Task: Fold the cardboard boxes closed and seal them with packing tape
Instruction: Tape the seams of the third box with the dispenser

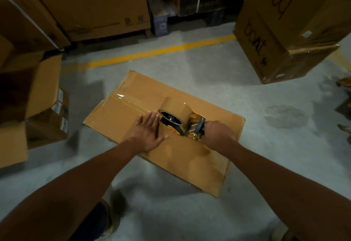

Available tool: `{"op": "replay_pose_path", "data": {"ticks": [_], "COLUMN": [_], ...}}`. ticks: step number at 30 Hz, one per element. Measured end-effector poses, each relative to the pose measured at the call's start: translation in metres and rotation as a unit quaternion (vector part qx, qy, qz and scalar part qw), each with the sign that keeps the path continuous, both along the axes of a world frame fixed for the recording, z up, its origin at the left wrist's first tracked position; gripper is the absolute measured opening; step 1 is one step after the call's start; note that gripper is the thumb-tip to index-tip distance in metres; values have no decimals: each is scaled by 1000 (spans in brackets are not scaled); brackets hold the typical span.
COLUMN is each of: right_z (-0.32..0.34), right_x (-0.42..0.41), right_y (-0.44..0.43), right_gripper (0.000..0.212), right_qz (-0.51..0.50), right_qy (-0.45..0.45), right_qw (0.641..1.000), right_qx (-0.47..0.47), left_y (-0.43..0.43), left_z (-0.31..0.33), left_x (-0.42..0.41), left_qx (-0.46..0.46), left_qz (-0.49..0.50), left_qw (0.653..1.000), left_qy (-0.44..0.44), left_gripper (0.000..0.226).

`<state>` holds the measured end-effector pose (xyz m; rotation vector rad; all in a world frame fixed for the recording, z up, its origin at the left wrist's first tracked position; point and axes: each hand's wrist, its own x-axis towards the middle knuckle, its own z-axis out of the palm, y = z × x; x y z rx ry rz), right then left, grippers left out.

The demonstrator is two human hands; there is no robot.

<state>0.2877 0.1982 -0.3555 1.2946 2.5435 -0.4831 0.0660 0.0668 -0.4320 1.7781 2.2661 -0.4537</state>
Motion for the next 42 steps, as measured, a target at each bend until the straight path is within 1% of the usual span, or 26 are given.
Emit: {"op": "replay_pose_path", "data": {"ticks": [3,5,7,9,12,15,17,18,20,22,23,27,31,34,37,40,41,42], "right_z": [-3,-4,-1,5,13,15,12,10,8,8,8,9,15,17,14,12,12,12], "right_x": [7,9,12,21,50,78,84,84,83,83,84,91,117,143,148,144,144,143], "right_y": [-1,-3,-1,1,3,3,2,2,1,1,1,4,9,13,10,9,9,9], "right_gripper": [23,22,22,19,9,11,11,10,11,10,10,8,16,13,13,14,15,15], "right_qz": [0,6,12,18,6,-18,-29,-33,-40,-41,-39,-21,-21,-34,-39,-40,-40,-39], "right_qy": [-6,-3,1,-3,-42,-73,-66,-60,-50,-50,-52,-50,-80,-99,-97,-89,-89,-90], "right_qw": [1000,1000,1000,1000,999,997,997,998,998,998,998,998,996,994,994,995,995,995], "right_qx": [0,-2,-6,-13,-13,-8,-10,-11,-17,-20,-21,-23,-16,-9,-3,1,3,4], "left_y": [5,3,1,2,3,4,6,8,10,11,11,8,8,8,10,13,13,13], "left_z": [-10,-16,-18,-17,-14,-9,-7,-8,-12,-16,-18,-21,-21,-19,-16,-15,-15,-16], "left_x": [36,41,38,36,38,48,59,67,82,90,90,86,88,88,103,124,128,131], "left_qx": [17,38,42,32,17,22,32,29,12,18,25,38,45,50,39,38,41,45], "left_qz": [-19,-18,-12,-13,-11,10,10,-3,-54,-92,-98,-98,-93,-89,-67,-25,-31,-61], "left_qw": [999,997,997,998,999,999,999,999,996,990,989,990,991,992,994,996,996,994], "left_qy": [-47,-58,-56,-50,-38,-34,-31,-36,-74,-106,-109,-89,-80,-80,-71,-72,-75,-77], "left_gripper": [105,99,96,98,100,97,91,87,79,72,71,78,73,73,78,87,86,84]}}
